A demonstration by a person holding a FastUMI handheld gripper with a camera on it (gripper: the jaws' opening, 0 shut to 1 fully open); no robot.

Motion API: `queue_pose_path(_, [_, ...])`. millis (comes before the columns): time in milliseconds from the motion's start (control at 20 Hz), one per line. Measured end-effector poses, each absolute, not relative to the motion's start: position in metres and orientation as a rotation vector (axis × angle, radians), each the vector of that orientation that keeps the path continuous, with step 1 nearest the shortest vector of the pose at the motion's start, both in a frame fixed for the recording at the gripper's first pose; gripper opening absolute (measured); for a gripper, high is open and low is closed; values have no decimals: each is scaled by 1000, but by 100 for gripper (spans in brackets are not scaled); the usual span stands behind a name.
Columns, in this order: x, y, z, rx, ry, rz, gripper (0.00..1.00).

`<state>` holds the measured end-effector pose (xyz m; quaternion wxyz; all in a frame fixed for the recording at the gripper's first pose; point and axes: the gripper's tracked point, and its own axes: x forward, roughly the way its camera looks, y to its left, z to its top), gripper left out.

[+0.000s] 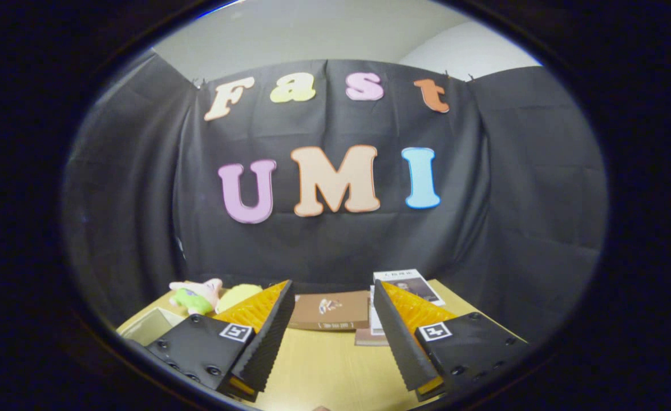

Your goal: Open the storage box then place both shoes into the box .Put the left shoe in first, then the right shoe, with the right side of both shoes facing outward in a uniform manner.

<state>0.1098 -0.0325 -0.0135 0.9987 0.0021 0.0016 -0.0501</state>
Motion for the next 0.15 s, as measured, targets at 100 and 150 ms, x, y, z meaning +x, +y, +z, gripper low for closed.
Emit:
queue_pose_path(100, [103,-40,-10,37,-40,-104,90])
queue_pose_path(150, [99,-44,-11,41,-43,-105,90])
